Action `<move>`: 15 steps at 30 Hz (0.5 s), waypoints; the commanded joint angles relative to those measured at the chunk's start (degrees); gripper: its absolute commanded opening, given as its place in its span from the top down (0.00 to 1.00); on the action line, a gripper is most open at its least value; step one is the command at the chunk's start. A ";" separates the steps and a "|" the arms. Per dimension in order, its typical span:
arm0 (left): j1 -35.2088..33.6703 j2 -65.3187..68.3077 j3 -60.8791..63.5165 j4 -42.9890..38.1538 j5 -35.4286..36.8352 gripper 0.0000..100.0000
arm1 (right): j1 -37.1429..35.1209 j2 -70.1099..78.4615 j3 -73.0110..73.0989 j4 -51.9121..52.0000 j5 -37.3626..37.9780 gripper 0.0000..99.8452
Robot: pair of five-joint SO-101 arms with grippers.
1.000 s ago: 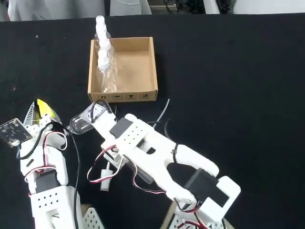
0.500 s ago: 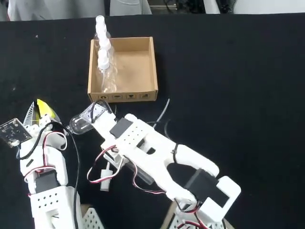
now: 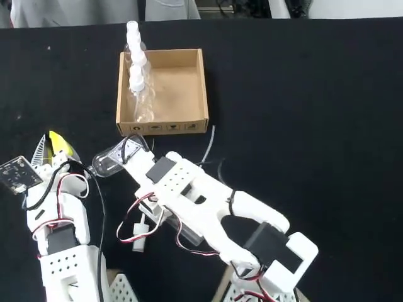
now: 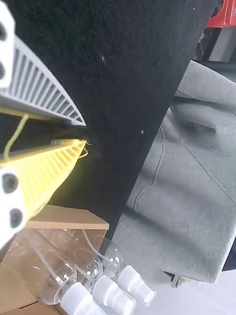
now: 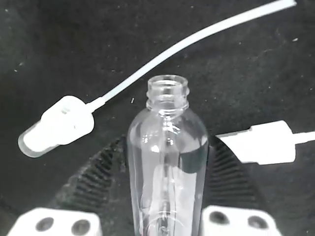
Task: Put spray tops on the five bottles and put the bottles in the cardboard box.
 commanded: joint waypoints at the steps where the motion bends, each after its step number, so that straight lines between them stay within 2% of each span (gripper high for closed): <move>1: -0.31 -0.18 1.27 0.18 -0.44 0.96 | 1.85 -1.19 0.04 -0.26 0.53 0.93; 15: -0.22 -0.18 1.27 0.18 -0.44 0.96 | 1.85 -5.23 0.13 3.78 0.53 0.94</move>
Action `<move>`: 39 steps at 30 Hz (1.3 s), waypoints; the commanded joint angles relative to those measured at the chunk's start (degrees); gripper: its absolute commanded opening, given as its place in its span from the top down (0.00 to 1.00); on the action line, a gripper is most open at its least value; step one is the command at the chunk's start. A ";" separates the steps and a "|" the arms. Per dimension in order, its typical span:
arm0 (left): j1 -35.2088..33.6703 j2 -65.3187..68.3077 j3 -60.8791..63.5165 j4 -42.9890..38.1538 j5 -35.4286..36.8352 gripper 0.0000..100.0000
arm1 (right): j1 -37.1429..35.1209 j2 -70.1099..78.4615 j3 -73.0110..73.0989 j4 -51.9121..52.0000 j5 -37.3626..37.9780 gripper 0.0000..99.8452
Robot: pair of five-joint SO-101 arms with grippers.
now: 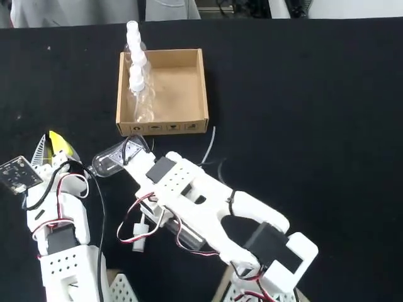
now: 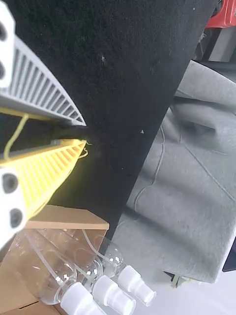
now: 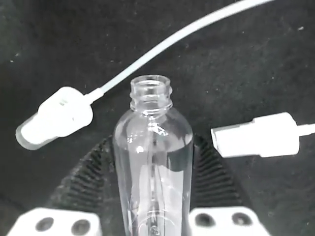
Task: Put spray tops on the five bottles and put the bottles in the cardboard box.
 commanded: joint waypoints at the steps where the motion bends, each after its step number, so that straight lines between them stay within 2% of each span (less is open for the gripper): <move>1: -0.22 -0.18 1.27 0.18 -0.44 0.96 | 1.85 -6.11 0.13 2.37 0.44 0.94; 9: -0.22 -0.18 1.27 0.18 -0.44 0.96 | 1.93 -15.08 4.18 2.81 0.44 0.94; 19: -0.13 -0.26 1.27 0.18 -0.44 0.96 | 9.85 -28.18 8.92 2.81 0.44 0.94; 29: -0.13 -0.18 1.27 0.26 -0.44 0.96 | 10.29 -41.19 14.99 2.02 0.44 0.94; 32: -0.13 -0.70 1.19 2.73 -0.62 0.96 | 11.87 -43.12 17.27 -0.62 0.44 0.94; 39: 5.58 -0.79 0.75 8.62 -12.84 0.96 | 18.90 -46.46 19.47 -5.27 0.44 0.94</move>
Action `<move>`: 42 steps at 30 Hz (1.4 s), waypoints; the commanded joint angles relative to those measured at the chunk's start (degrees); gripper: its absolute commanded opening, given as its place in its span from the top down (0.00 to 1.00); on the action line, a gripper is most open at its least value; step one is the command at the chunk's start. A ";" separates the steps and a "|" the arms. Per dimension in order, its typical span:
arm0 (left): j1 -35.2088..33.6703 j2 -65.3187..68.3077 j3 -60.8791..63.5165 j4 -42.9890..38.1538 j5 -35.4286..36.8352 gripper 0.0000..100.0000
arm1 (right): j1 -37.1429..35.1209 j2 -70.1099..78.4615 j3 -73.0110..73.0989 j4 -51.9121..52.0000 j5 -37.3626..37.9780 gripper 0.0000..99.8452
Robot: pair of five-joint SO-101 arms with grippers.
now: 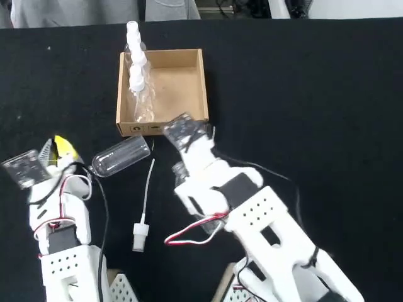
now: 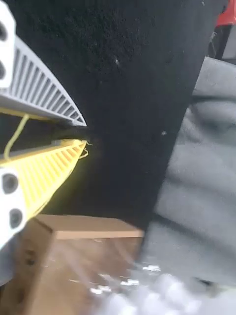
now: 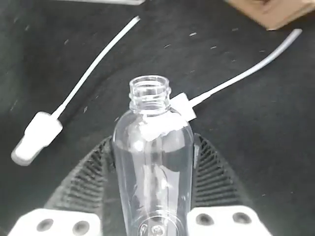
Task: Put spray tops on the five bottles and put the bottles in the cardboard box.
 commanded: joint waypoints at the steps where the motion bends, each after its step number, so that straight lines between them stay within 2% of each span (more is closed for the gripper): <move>1: 3.74 -0.79 0.66 3.16 -4.57 0.96 | 4.13 -4.18 -0.48 -1.85 0.53 0.94; 6: 4.26 -0.79 -3.30 11.69 -5.54 0.95 | 8.18 -7.34 -0.40 -1.85 0.26 0.94; 9: 4.35 -0.79 -6.37 19.60 -5.10 0.87 | 10.37 -8.75 -0.40 -2.20 0.00 0.94; 12: 4.44 -0.79 -7.52 22.68 -5.10 0.80 | 12.13 -8.92 -0.31 -2.37 0.00 0.94; 17: 6.81 -0.79 -9.27 24.70 -5.54 0.80 | 12.92 -9.10 0.92 -4.31 -0.09 0.94; 25: 13.05 -0.26 -19.65 39.74 -10.55 0.80 | 13.27 -9.10 3.38 -7.91 -0.09 0.94; 42: 34.42 0.00 -23.96 44.75 -16.18 0.80 | 31.03 -9.19 1.71 -11.87 -8.88 0.94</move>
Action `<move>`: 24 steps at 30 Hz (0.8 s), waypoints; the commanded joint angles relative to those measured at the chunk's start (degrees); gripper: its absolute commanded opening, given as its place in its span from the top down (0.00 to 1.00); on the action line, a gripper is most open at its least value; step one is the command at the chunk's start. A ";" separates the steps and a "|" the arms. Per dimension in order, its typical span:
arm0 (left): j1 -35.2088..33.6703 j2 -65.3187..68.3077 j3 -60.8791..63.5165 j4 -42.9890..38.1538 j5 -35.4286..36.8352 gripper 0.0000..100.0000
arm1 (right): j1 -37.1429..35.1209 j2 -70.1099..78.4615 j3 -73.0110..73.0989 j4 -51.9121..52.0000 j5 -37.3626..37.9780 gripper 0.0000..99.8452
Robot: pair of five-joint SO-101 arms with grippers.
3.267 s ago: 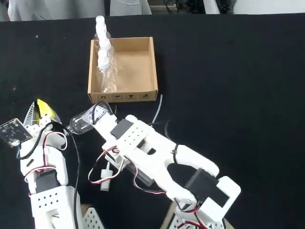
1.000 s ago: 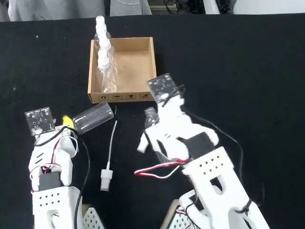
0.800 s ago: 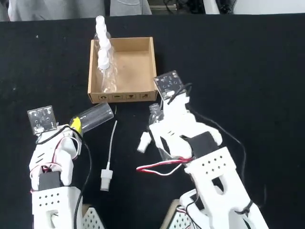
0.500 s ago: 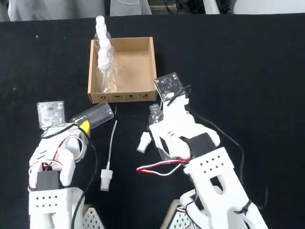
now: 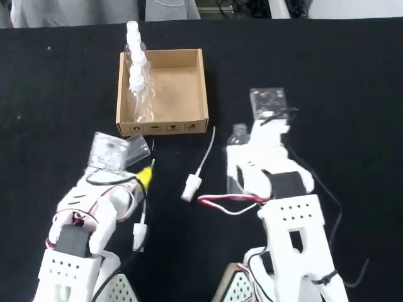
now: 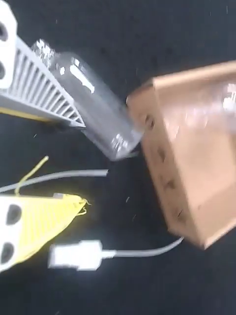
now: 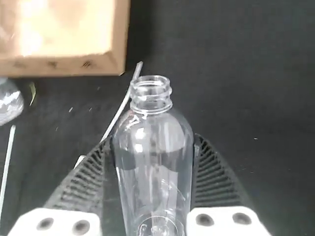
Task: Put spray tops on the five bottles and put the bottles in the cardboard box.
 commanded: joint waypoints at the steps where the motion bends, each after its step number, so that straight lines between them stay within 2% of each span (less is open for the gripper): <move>1: 5.93 0.00 -4.62 2.46 -1.14 0.80 | 4.48 -2.51 -2.24 -2.46 -2.20 0.94; 10: 14.99 2.29 -8.13 3.16 -0.70 0.80 | 5.71 -2.51 -2.15 -3.16 -3.25 0.94; 14: 15.52 10.73 -12.00 1.67 1.49 0.80 | 7.74 -2.51 -2.15 -3.25 -4.22 0.94; 24: 15.52 35.34 -21.49 -2.46 1.49 0.80 | 11.43 -2.51 -2.51 -4.13 -6.42 0.94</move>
